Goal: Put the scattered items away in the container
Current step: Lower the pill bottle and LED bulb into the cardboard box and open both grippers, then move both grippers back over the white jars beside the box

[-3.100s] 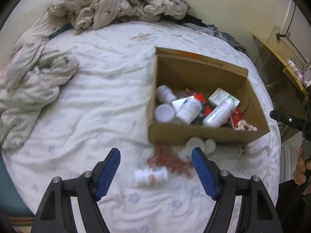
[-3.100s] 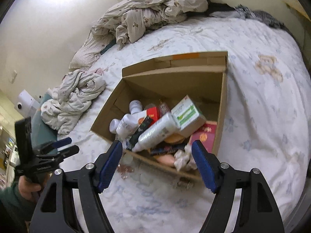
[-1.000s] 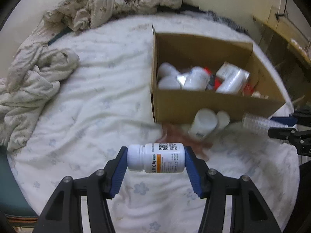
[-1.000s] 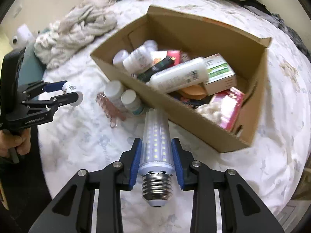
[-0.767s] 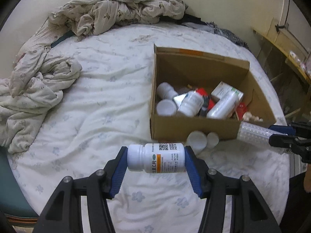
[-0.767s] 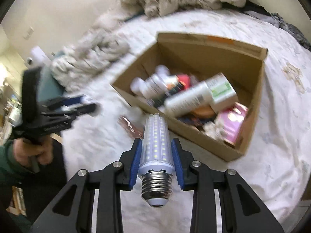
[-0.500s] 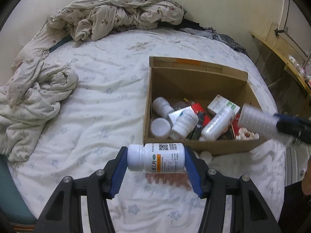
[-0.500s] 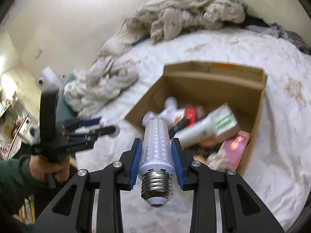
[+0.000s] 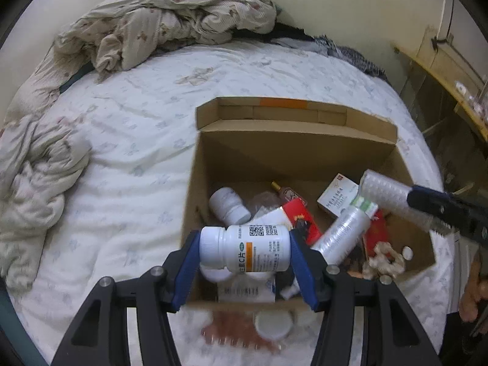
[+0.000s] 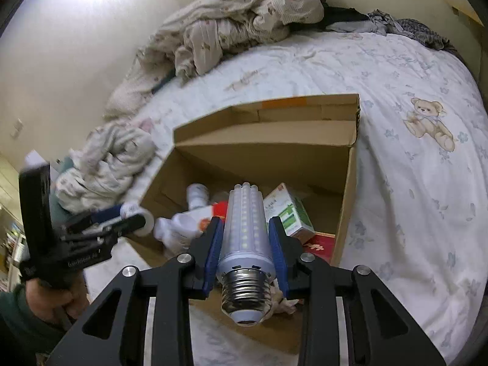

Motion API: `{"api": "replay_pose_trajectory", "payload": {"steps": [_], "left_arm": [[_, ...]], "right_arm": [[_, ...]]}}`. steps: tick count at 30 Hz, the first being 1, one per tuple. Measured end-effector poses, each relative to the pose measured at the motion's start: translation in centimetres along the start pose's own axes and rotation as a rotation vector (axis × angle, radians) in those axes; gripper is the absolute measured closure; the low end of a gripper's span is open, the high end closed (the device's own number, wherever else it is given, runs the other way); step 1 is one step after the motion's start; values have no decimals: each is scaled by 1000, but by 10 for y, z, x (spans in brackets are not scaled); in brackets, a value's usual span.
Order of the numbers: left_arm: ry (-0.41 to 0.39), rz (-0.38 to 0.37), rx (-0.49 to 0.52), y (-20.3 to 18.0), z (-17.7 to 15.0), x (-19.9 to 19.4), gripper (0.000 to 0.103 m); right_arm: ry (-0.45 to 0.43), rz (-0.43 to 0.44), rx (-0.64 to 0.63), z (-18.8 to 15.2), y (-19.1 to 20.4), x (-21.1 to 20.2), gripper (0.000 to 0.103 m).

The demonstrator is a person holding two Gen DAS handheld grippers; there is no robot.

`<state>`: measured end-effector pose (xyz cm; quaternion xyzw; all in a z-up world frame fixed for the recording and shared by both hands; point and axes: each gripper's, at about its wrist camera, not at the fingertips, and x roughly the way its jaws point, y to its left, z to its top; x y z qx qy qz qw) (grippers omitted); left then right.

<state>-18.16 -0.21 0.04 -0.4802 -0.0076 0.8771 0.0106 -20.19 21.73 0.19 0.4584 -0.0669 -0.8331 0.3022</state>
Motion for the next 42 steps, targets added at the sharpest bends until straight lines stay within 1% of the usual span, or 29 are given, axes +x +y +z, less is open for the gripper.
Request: {"api": "replay_pose_trajectory", "payload": {"steps": [2,3,4,7,10,11,13,16,17,18,19,20,21,23,26,29,31,34,36,38,40,42], "left_arm": [[11,-2,-1,-3,6,11,46],[30,-7,-1,-4,10,20,46],[46,-12,-5,-5,12,25,46],[62,-19,-28,-4,18,35,46],[48,4,30,-9,36,35,46],[40,10,30,-9,42,36,46],[24,23,31,-9,53,37,46],[44,33,9,-10,52,47,46],[55,27,4,-11,50,51,46],[65,33,8,-13,48,53,45],[75,39,12,-15,47,55,45],[84,44,16,-17,45,57,38],[83,43,9,-16,44,55,32],[58,23,-22,-11,43,45,30],[64,-24,-46,-5,46,31,29],[18,-17,-67,3,45,10,24],[13,-29,-104,9,39,0,24],[12,-50,-118,14,28,-18,24],[-8,-54,-106,16,17,-36,24],[-23,-65,-95,18,7,-49,24],[-21,-68,-83,21,-7,-61,24],[-7,-82,-88,27,-23,-67,24]], "right_arm": [[16,-11,-3,-1,0,8,69],[17,-16,-8,0,-1,9,69],[15,-18,-12,2,-1,11,69],[5,-22,-17,11,0,9,69],[-18,-29,-15,15,0,5,69],[-15,-30,-17,15,0,7,69],[25,-31,-13,13,-2,19,69],[95,-35,0,8,-4,36,67],[108,-43,2,7,-4,38,62],[112,-48,10,6,-5,39,49],[107,-48,23,6,-7,37,43],[94,-43,33,7,-8,33,39],[73,-38,36,8,-8,27,39],[43,-38,25,10,-7,17,39],[-4,-29,28,12,-8,1,39],[-27,-12,54,13,-11,-8,39],[-39,1,71,12,-12,-13,39],[-54,10,63,9,-7,-22,39],[-71,27,64,4,-3,-32,39],[-77,62,77,-3,1,-41,39],[-77,82,67,-9,8,-47,39],[-73,80,33,-16,17,-50,39]]}}
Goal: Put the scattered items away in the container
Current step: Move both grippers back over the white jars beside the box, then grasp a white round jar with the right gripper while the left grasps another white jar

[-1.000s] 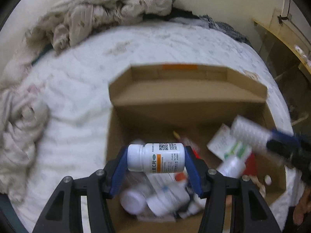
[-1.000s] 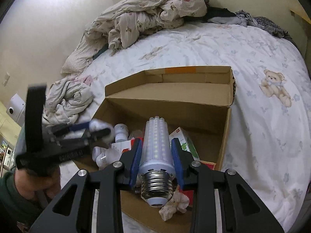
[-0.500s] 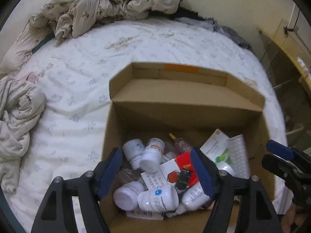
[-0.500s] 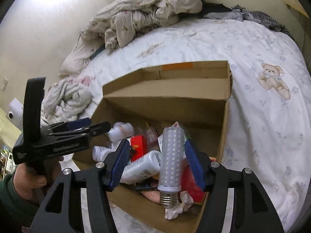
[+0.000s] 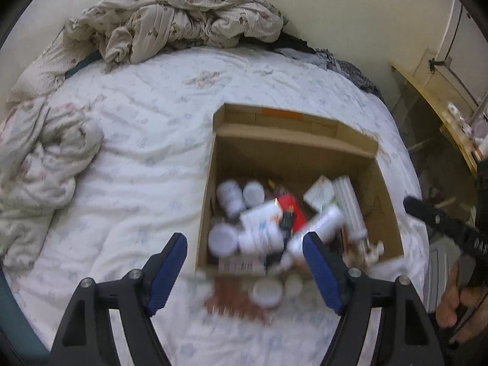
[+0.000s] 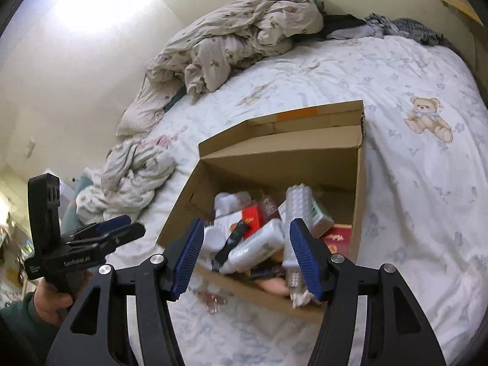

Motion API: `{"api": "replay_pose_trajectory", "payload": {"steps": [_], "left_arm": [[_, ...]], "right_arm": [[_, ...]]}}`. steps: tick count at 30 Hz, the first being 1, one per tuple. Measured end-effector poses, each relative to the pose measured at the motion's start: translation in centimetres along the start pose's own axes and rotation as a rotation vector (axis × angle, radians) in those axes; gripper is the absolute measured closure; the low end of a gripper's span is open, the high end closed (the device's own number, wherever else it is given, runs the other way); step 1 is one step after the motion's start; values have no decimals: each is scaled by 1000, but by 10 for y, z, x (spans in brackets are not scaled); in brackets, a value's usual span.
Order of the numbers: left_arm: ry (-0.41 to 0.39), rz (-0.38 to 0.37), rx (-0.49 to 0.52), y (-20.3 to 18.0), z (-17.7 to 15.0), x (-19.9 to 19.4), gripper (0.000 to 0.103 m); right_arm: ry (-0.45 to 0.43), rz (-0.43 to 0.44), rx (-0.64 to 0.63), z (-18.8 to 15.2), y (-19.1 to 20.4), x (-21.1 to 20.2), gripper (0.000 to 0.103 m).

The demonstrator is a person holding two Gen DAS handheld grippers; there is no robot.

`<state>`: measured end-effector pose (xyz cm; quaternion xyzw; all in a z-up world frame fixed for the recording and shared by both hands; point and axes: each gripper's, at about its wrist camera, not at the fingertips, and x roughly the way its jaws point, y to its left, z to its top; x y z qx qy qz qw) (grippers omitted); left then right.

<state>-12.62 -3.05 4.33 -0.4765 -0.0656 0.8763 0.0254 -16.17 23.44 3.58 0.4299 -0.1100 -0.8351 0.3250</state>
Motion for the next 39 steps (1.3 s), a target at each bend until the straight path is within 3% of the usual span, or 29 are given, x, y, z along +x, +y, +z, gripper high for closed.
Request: {"api": "replay_pose_trajectory", "payload": {"steps": [9,13,16,21,28,34,37,39], "left_arm": [[42,-3,-73,41,-77,-11,24],[47,-12,-174,69,-98,-5,24],[93,-42,-335,98,-104,4,24],[79,-94,-451,115,-107,4,24],[124,-150,-447,112,-108,14,24],[123,-175,-476,118,-110,13,24],[135,-191,-491,120,-111,15,24],[138,-188,-481,118,-110,16,24]], "right_arm": [[59,58,-73,-48,36,6,39],[61,-11,-115,-66,42,14,35],[107,-33,-104,-74,38,27,33],[212,-88,-126,-90,38,57,33],[212,-138,-197,-96,76,96,33],[214,-349,-246,-111,78,127,34],[198,-295,-205,-110,71,133,34],[185,-302,-193,-110,70,136,34]]}}
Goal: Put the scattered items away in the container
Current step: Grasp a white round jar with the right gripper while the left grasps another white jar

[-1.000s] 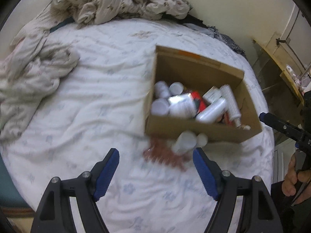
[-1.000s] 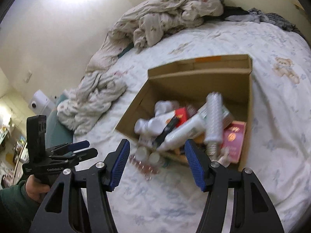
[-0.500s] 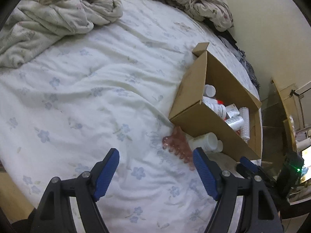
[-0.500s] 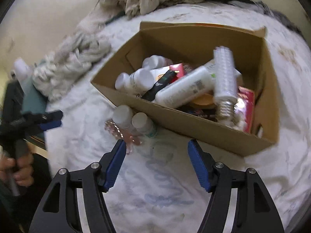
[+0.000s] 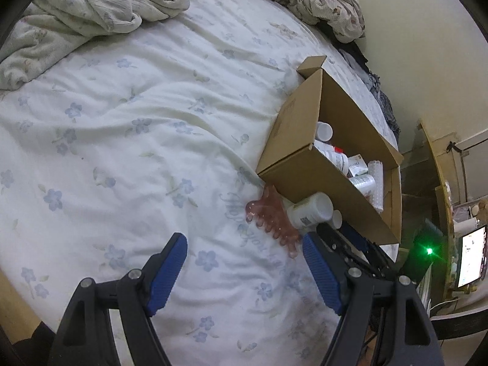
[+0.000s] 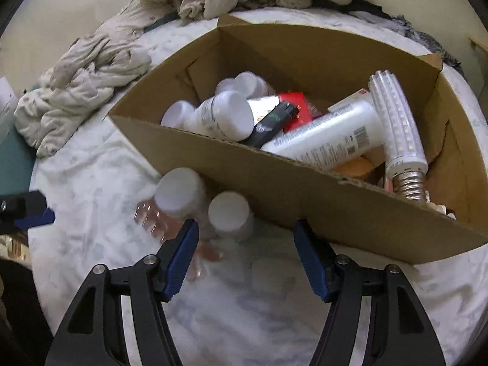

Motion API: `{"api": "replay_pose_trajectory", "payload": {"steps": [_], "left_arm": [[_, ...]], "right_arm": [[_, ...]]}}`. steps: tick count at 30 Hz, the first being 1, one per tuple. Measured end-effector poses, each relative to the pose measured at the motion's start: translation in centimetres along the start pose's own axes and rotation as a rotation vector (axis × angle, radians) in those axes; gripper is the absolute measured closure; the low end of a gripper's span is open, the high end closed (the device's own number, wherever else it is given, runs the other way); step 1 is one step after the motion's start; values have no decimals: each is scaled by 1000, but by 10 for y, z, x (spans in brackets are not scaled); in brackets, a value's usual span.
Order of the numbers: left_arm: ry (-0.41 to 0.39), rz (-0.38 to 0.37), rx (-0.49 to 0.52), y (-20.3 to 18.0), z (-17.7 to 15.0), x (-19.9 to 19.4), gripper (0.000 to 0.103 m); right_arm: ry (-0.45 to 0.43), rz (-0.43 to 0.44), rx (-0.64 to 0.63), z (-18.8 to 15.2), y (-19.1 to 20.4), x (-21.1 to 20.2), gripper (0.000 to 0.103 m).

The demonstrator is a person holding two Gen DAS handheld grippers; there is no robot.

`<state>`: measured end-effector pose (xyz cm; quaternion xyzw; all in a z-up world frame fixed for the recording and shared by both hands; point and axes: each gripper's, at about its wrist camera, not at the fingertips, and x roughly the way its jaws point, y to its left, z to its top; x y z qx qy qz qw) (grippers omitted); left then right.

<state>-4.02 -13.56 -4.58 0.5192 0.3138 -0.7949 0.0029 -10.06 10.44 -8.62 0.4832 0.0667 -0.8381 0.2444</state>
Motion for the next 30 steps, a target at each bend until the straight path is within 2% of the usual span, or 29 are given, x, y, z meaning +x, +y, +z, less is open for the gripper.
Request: {"api": "replay_pose_trajectory", "payload": {"steps": [1,3,5,7,11,14,16,19,22,25,26,30], "left_arm": [[1,4,6,-1,0,0,24],[6,10,19,-3,-1,2,24],[10,16,26,-4,-2,4,24],[13,23,31,-4,-2,5,24],[13,34,63,-9,-5,7,24],[39,5,144,-25,-11,16,24],[62,-16,238,-47,-15,25,24],[54,-21,377,-83,-20,36,24],[49,-10,432,-107,-20,53,24],[54,43,438,-115,-15,76,25],[60,53,434,-116,-13,84,26],[72,86,409,-112,-2,106,43]], "right_arm": [[3,1,7,-1,0,3,34],[43,9,26,-4,-2,12,69],[65,26,107,-7,-11,19,70],[45,44,168,-9,-18,18,72],[19,67,140,-10,-18,1,72],[26,86,109,-8,-25,-21,72],[12,90,87,-3,-36,-41,72],[-21,105,88,4,-51,-68,72],[-51,124,100,10,-63,-90,72],[-82,125,98,13,-72,-109,72],[-93,122,95,13,-74,-112,72],[-107,111,77,30,-80,-115,72]]}}
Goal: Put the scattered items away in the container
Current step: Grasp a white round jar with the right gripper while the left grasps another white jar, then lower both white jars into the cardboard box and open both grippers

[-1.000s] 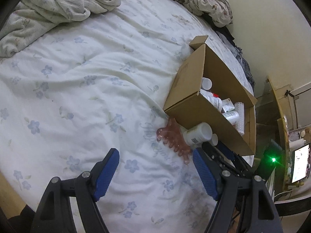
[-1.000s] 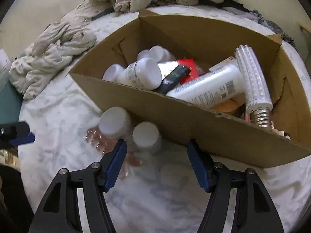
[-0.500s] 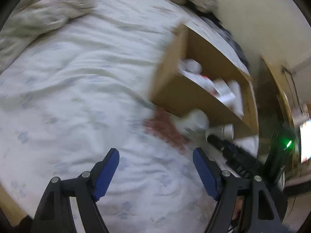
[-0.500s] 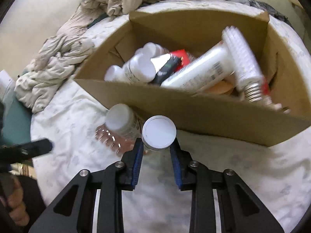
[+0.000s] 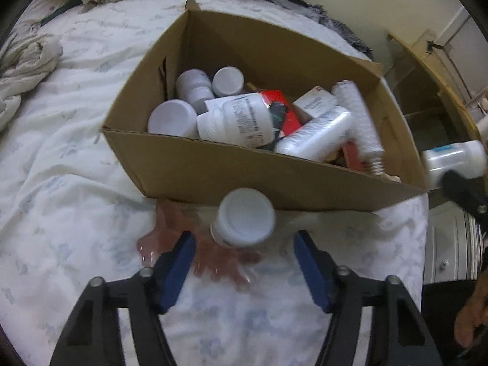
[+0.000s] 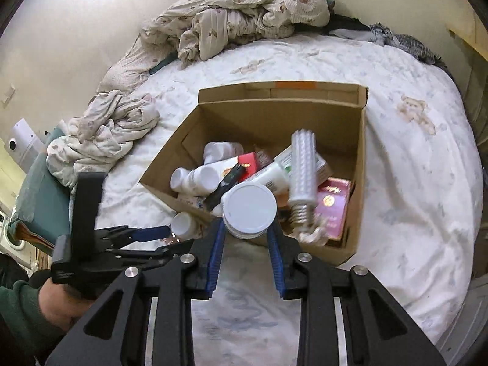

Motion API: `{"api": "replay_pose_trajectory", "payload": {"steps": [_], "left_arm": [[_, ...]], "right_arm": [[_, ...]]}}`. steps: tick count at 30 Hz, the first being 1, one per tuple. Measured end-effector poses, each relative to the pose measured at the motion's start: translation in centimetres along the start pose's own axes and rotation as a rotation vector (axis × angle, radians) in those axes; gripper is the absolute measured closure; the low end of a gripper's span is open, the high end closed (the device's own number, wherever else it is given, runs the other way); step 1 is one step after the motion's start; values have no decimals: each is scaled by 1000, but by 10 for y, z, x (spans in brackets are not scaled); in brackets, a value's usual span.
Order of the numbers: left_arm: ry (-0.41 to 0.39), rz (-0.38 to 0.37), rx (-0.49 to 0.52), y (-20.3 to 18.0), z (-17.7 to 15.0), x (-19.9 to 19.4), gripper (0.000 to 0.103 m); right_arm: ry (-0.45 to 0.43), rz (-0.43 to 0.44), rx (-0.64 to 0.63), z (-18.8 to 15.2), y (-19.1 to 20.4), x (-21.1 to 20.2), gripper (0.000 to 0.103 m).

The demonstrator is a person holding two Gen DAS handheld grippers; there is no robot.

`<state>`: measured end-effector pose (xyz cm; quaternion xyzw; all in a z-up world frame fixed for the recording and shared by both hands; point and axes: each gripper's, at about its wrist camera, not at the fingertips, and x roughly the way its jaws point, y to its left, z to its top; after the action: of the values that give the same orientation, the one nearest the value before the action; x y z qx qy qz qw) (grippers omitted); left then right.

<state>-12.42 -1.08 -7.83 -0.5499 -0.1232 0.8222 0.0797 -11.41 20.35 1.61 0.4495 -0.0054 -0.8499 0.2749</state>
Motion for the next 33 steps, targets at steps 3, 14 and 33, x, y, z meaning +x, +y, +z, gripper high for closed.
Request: {"api": "replay_pose_trajectory", "payload": {"steps": [3,14,33], "left_arm": [[-51,44,4,0,3,-1,63],[-177,119,164,-20,-6,-66,68],[-289,118,110,-43,109,-68,68]], "right_arm": [[-13,3,0,10,-5,1,72],[-61,70,2,40,-15,19,72],[38,78,58,51,-41,69,72]]}}
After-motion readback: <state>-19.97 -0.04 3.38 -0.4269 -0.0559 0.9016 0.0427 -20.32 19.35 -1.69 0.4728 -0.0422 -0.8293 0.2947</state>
